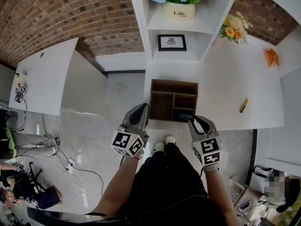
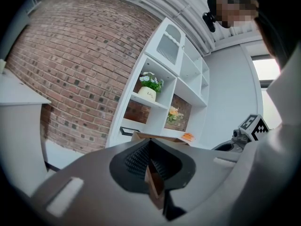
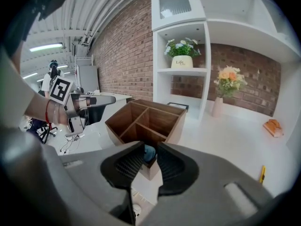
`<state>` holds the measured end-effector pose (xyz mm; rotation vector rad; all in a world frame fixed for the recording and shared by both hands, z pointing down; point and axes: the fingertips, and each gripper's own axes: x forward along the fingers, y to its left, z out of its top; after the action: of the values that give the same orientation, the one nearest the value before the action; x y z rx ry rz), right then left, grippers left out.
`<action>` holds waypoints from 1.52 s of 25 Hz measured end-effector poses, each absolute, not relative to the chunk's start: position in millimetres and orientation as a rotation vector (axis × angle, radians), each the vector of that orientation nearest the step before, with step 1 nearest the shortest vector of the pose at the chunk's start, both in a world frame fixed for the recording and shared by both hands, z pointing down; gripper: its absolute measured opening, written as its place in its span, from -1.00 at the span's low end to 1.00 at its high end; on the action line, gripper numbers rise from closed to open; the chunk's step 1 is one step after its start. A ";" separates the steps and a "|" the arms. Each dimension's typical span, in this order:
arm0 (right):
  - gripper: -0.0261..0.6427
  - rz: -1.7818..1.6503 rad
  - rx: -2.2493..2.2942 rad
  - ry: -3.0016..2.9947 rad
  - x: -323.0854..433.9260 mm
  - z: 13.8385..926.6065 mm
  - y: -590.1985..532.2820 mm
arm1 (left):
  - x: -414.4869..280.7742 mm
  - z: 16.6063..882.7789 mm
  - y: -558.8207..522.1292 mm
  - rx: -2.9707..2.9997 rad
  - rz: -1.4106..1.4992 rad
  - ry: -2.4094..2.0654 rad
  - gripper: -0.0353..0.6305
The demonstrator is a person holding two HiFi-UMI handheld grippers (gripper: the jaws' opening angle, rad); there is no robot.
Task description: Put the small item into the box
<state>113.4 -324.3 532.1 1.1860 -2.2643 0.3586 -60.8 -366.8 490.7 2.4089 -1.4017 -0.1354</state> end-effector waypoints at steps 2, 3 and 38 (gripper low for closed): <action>-0.67 0.363 1.192 -2.276 113.9 529.6 -325.8 | -61.1 490.5 -366.6 2.408 -0.132 -1.404 -0.89; -0.67 0.364 1.194 -2.282 114.1 528.2 -326.7 | -61.2 490.5 -366.5 2.408 -0.130 -1.406 -0.88; -0.91 0.156 1.445 -2.463 140.0 455.7 -363.8 | -67.9 452.0 -384.8 2.489 -0.171 -1.454 -0.89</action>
<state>140.0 -363.8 455.7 1.4449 -2.4634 0.1564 -67.9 -384.8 452.0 2.4891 -1.4538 -0.1712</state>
